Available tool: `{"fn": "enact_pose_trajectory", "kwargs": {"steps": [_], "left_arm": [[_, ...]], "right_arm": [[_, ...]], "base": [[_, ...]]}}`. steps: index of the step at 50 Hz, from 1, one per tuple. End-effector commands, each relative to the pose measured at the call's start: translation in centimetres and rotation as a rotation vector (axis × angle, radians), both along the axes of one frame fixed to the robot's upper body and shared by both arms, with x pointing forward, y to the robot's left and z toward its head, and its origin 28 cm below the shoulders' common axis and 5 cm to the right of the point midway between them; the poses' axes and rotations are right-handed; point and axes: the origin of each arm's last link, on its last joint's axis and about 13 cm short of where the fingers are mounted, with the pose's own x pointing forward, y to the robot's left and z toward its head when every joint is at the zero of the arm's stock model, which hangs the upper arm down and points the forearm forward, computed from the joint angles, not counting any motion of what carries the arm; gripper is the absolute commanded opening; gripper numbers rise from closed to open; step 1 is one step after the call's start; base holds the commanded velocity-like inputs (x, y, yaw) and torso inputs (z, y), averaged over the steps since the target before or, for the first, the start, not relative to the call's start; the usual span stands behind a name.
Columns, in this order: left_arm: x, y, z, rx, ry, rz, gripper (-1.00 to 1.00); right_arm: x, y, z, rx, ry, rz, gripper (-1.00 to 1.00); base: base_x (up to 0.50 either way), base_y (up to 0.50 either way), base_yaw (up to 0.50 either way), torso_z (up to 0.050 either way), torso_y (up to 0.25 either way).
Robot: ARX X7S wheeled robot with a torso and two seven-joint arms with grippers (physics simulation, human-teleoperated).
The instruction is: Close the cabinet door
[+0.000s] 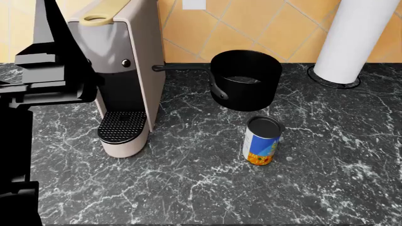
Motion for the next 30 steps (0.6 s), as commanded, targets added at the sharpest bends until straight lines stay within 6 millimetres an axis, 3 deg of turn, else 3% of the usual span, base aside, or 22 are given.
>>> {"fn": "enact_pose_trajectory", "kwargs": {"steps": [1, 30], "left_arm": [[0.0, 0.0, 0.0, -0.002, -0.001, -0.001, 1.00], [-0.1, 0.2, 0.3, -0.008, -0.009, 0.005, 1.00]], "right_arm": [[1.6, -0.7, 1.4, 0.000, 0.022, -0.032, 1.00], [4.5, 1.8, 2.0, -0.063, 0.062, 0.040, 1.00]], "base": [[0.00, 0.00, 0.00, 0.000, 0.000], [0.00, 0.00, 0.00, 0.002, 0.000]]}}
